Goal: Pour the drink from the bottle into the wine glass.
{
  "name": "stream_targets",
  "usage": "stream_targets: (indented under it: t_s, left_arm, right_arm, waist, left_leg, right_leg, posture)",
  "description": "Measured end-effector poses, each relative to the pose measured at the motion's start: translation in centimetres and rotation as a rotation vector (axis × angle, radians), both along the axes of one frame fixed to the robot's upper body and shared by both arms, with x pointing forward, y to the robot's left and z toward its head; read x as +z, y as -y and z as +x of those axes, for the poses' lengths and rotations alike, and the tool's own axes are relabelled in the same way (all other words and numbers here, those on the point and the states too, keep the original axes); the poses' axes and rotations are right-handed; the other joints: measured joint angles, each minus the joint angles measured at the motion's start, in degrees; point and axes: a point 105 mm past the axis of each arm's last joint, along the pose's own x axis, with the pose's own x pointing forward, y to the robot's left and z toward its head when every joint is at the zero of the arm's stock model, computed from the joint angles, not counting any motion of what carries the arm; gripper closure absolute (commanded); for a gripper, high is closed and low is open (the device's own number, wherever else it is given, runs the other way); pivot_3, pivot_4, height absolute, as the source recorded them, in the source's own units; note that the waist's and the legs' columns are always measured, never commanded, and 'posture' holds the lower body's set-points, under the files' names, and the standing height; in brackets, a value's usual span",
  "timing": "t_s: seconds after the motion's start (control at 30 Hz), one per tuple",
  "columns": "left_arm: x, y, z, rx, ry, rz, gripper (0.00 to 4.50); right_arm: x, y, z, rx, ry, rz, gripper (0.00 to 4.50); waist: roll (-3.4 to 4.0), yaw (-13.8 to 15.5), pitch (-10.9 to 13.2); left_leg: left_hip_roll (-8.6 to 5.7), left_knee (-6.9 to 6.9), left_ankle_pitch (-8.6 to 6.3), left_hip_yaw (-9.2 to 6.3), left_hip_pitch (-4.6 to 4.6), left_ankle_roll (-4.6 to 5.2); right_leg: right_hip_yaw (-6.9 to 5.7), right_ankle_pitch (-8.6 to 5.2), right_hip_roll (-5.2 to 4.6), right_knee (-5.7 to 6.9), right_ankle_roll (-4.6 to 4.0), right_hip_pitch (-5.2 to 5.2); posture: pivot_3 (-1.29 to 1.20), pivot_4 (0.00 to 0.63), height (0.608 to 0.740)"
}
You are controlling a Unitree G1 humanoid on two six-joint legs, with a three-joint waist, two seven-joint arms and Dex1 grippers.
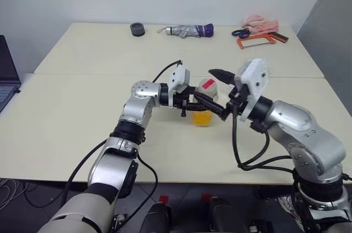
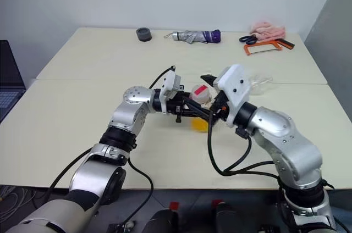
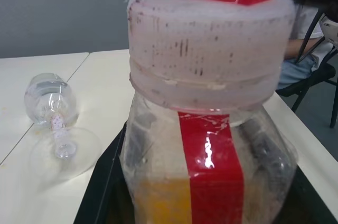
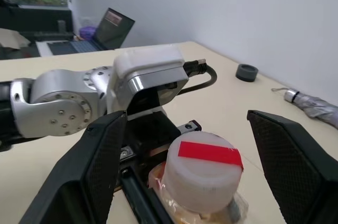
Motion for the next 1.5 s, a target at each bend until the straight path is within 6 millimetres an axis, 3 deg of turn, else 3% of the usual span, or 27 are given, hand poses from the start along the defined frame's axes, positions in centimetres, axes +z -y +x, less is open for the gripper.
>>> stream_targets:
  t_s: [0.23,0.97,1.2,1.33,1.5]
  left_arm:
    - [0.0,0.0,0.0,-0.001,0.001,0.0,2.77]
    - [-0.1,-0.5,0.3,0.023,0.004,0.011,2.78]
    - [-0.1,-0.5,0.2,0.016,0.002,0.014,2.78]
    - [-0.1,-0.5,0.2,0.014,0.001,0.014,2.78]
    - [-0.1,-0.5,0.2,0.015,0.002,0.015,2.78]
  right_arm:
    - [-0.2,0.6,1.5,-0.091,0.045,-0.032,0.63]
    - [-0.9,4.2,-0.1,-0.112,-0.05,-0.021,0.63]
    - [-0.4,1.8,-1.1,-0.01,-0.04,-0.009,0.63]
    - [-0.3,-0.2,-0.4,0.006,-0.007,-0.011,0.63]
    - [-0.8,-0.1,0.9,-0.047,-0.009,-0.007,0.63]
  waist:
    - [0.0,0.0,0.0]
    - [0.0,0.1,0.0]
    - [0.0,-0.1,0.0]
    - [0.0,-0.2,0.0]
    - [0.0,-0.2,0.0]
  left_leg:
    - [-0.01,-0.01,0.0,0.0,0.0,0.0]
    - [-0.02,-0.02,-0.01,0.0,0.0,0.02]
    - [-0.02,-0.02,-0.01,0.03,0.03,0.02]
    - [-0.01,-0.01,-0.01,0.0,0.01,0.01]
    - [0.0,0.0,0.0,0.0,0.0,0.0]
  right_leg:
    - [0.0,0.0,0.0,-0.01,0.0,0.0]
    - [-0.01,0.0,0.0,0.0,0.0,0.01]
    - [0.01,0.0,0.06,0.01,0.0,0.01]
    - [-0.01,0.0,0.07,0.0,0.0,0.01]
    - [0.0,0.0,0.0,0.0,0.0,0.01]
  posture:
    - [0.0,0.15,0.74]
    - [0.0,0.15,0.74]
    - [0.0,0.15,0.74]
    - [0.0,0.15,0.74]
    - [0.0,0.15,0.74]
